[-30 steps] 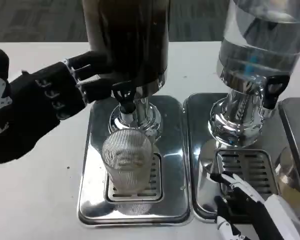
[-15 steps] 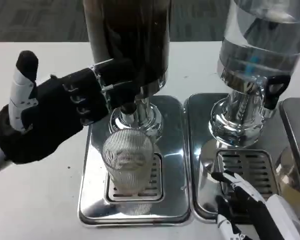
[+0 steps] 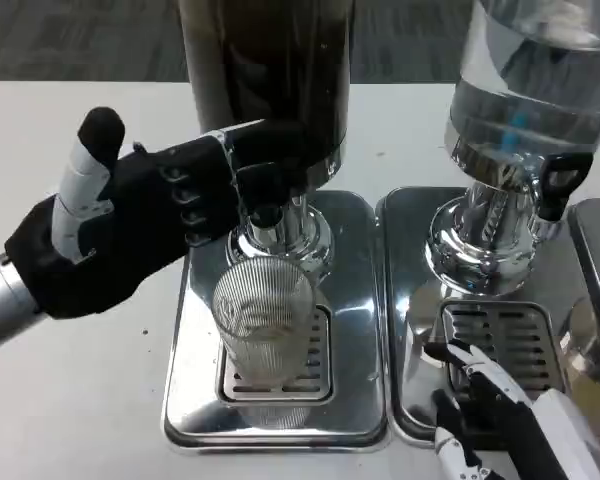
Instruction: Grasp the cup under the faucet to collect the drink, then remove the cup.
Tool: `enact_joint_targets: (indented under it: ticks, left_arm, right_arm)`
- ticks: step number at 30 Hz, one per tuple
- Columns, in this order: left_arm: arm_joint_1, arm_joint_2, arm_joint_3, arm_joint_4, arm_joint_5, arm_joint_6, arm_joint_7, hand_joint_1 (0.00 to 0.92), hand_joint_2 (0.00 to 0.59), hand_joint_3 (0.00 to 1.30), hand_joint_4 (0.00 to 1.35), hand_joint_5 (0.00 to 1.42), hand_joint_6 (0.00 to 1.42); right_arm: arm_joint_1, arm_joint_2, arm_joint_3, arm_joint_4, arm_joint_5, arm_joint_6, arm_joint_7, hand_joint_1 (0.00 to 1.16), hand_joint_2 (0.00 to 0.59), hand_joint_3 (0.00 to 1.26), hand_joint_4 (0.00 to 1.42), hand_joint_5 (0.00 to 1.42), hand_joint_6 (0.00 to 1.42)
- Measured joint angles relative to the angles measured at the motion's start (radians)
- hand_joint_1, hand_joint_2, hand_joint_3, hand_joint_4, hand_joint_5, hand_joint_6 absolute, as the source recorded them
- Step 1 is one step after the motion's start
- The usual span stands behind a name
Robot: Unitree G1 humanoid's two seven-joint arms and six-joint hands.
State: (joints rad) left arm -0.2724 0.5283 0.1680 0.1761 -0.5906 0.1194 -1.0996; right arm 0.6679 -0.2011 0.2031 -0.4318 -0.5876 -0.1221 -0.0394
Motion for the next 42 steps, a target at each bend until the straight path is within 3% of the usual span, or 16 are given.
enact_joint_targets:
  ticks: [5, 14, 20, 42]
  left_arm:
    - [-0.001, 0.007, -0.009, -0.017, 0.040, -0.047, 0.000, 0.000, 0.028, 0.19, 0.07, 0.11, 0.02]
    - [0.002, 0.025, -0.040, -0.031, 0.157, -0.228, 0.010, 0.000, 0.029, 0.20, 0.07, 0.11, 0.02]
    - [0.012, 0.034, -0.052, -0.031, 0.169, -0.279, 0.018, 0.000, 0.033, 0.20, 0.08, 0.11, 0.01]
    - [0.050, 0.046, -0.053, -0.070, 0.148, -0.294, 0.029, 0.000, 0.044, 0.20, 0.08, 0.11, 0.02]
  right_arm:
    - [-0.002, 0.000, 0.000, 0.002, 0.003, 0.000, -0.002, 0.52, 0.586, 0.18, 0.08, 0.06, 0.25]
    - [-0.017, 0.004, 0.001, 0.012, 0.005, 0.000, -0.002, 0.52, 0.586, 0.18, 0.08, 0.06, 0.25]
    - [-0.023, 0.004, 0.001, 0.014, 0.005, 0.002, -0.002, 0.52, 0.586, 0.18, 0.08, 0.07, 0.25]
    - [-0.036, 0.003, 0.002, 0.019, 0.007, 0.006, -0.004, 0.50, 0.586, 0.18, 0.08, 0.07, 0.25]
